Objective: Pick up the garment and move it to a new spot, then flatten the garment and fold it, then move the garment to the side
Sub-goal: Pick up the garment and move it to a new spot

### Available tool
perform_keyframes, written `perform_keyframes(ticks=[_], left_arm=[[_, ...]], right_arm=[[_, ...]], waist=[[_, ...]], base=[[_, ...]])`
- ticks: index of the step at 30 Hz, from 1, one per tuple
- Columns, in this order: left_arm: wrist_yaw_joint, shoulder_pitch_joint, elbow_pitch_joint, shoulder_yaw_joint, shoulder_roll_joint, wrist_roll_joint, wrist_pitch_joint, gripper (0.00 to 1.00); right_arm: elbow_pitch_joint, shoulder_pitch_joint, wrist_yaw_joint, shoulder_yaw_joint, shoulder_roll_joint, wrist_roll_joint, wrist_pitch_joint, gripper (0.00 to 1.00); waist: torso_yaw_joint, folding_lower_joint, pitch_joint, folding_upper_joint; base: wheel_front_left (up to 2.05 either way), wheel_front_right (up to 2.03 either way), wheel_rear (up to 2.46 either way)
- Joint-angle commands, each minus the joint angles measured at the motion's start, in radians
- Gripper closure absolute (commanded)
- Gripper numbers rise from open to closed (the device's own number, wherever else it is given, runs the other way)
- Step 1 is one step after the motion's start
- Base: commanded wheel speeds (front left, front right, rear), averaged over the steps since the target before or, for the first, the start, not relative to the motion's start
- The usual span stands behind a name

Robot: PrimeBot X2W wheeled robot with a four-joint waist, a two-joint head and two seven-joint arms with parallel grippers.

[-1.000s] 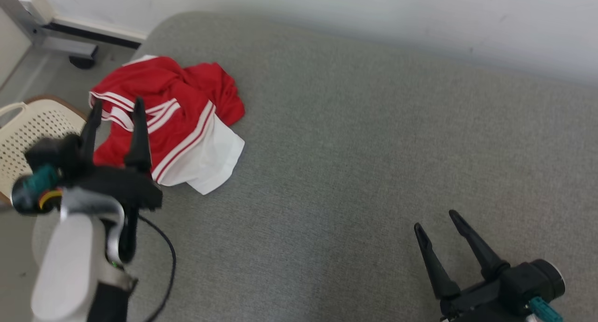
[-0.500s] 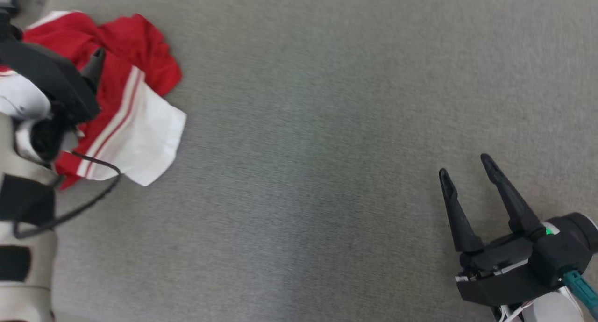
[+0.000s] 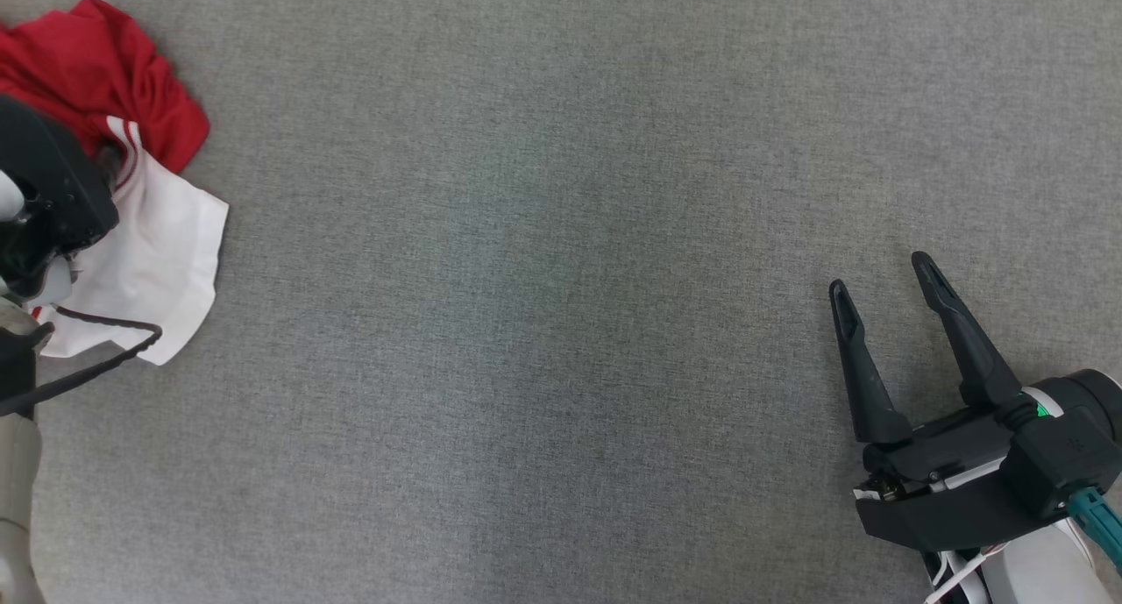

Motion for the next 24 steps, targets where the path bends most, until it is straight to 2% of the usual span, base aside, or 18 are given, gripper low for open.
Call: perform_keyframes(ticks=[1,3,4,5,8,13,20,24], left_arm=[[-0.006,0.015,0.023,-0.009,-0.017,-0.004,-0.004,0.00],[-0.013,0.015,0.028,-0.019,-0.017,0.004,-0.033,0.00],[-0.012,0.015,0.028,-0.017,-0.018,0.002,-0.057,0.13],[-0.014,0.014,0.026,-0.015,-0.020,0.000,-0.081,1.00],[-0.019,0.015,0.027,-0.016,-0.022,-0.004,-0.122,1.00],[-0.027,0.034,0.001,-0.025,-0.014,-0.006,-0.271,1.00],[-0.037,0.088,-0.072,-0.034,-0.030,-0.045,-0.479,1.00],[-0.035,0.115,-0.163,-0.070,-0.042,-0.096,-0.498,1.00]], right_arm=[[-0.002,-0.005,-0.002,-0.001,0.003,-0.008,-0.001,0.00],[-0.001,-0.008,-0.002,-0.001,0.002,-0.008,-0.001,0.00],[0.000,-0.010,-0.002,-0.001,0.002,-0.006,-0.001,0.00],[0.000,-0.011,-0.002,-0.002,0.004,-0.005,-0.001,0.00],[0.005,-0.009,-0.002,-0.001,0.008,0.002,-0.001,0.00],[0.024,0.004,-0.002,0.019,0.022,0.017,-0.001,0.00],[0.053,0.040,-0.002,0.038,0.060,0.034,-0.001,0.00],[0.064,0.066,-0.002,0.047,0.080,0.040,-0.001,0.00]], waist=[[-0.009,-0.0001,0.009,-0.0002],[-0.009,-0.0001,0.009,-0.0002],[-0.008,-0.0001,0.006,-0.0002],[-0.008,-0.0001,0.003,-0.0002],[-0.007,-0.0001,-0.011,-0.0002],[-0.011,-0.0001,-0.073,-0.0002],[-0.034,-0.0001,-0.215,-0.0002],[-0.054,-0.0001,-0.286,-0.0002]], base=[[0.00,0.00,0.00],[0.00,0.00,0.00],[0.00,0.00,0.00],[0.00,0.00,0.00],[0.00,0.00,0.00],[0.00,0.00,0.00],[0.00,0.00,0.00],[0.00,0.00,0.00]])
